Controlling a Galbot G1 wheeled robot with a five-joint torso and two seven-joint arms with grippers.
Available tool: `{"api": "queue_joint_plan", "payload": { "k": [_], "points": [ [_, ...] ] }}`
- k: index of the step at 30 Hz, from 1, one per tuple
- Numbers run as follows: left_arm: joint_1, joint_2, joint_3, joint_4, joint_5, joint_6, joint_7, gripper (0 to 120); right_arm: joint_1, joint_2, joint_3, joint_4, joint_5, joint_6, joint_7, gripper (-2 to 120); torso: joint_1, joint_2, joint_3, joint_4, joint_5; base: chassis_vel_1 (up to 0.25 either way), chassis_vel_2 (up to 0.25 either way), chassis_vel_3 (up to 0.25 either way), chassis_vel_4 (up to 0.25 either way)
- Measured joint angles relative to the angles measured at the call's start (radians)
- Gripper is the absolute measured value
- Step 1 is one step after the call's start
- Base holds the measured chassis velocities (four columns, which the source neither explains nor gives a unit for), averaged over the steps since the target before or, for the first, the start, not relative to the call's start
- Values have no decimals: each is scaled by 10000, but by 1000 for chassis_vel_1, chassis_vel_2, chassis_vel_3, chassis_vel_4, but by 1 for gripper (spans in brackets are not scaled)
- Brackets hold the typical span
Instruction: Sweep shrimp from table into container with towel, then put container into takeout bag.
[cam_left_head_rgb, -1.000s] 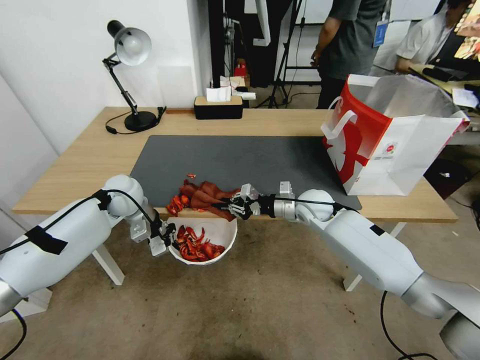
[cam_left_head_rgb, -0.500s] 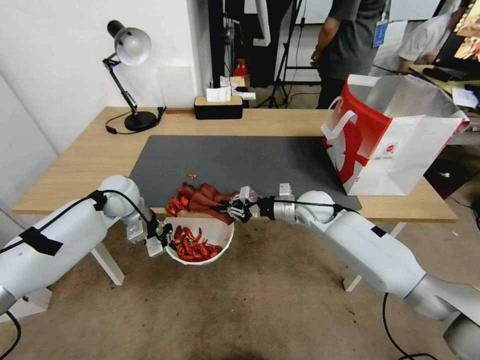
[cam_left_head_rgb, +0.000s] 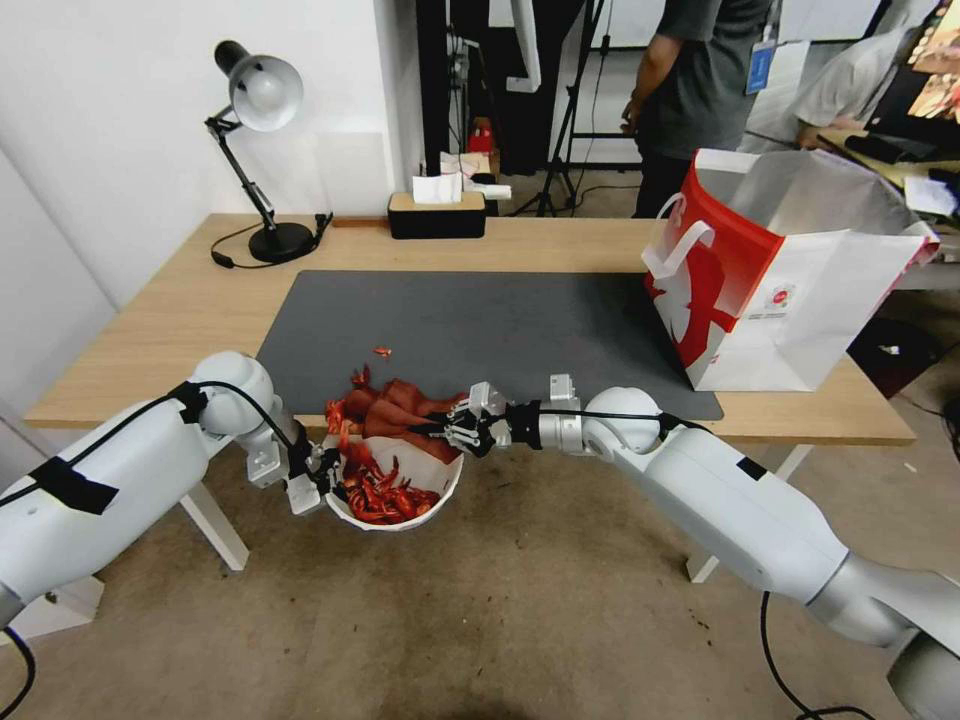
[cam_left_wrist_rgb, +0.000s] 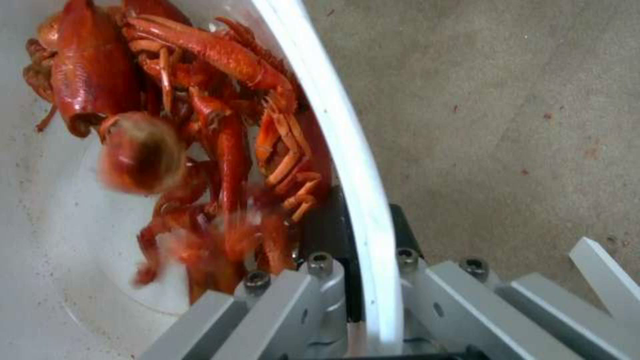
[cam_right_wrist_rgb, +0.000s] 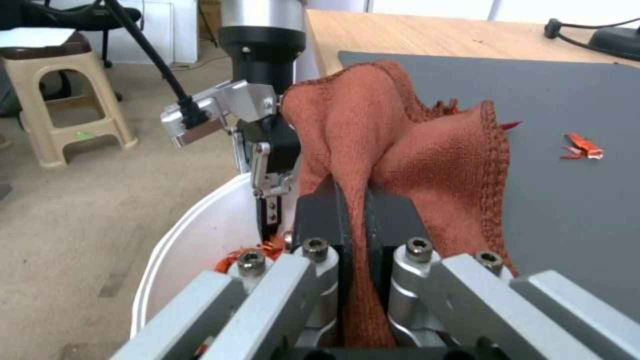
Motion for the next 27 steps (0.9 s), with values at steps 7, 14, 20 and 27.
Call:
{"api": "queue_joint_plan", "payload": {
  "k": [7, 14, 20, 27],
  "points": [
    [-16, 44, -32, -27, -15, -8, -7, 0, -1, 25, -44, 85, 67, -38, 10, 2, 0, 0, 1, 0, 1, 0, 0, 0, 0],
    [23, 112, -95, -51, -23, -8, -10, 0, -6, 76, -127, 258, 191, -128, 32, 2, 0, 0, 1, 0, 0, 0, 0, 0, 0],
    [44, 131, -124, -68, -36, -8, -14, 0, -38, 57, -154, 422, 319, -198, 60, 2, 0, 0, 1, 0, 1, 0, 0, 0, 0],
    [81, 131, -135, -70, -38, -8, -19, 0, -62, -92, -106, 653, 411, -221, 63, 2, 0, 0, 1, 0, 1, 0, 0, 0, 0]
  ]
}}
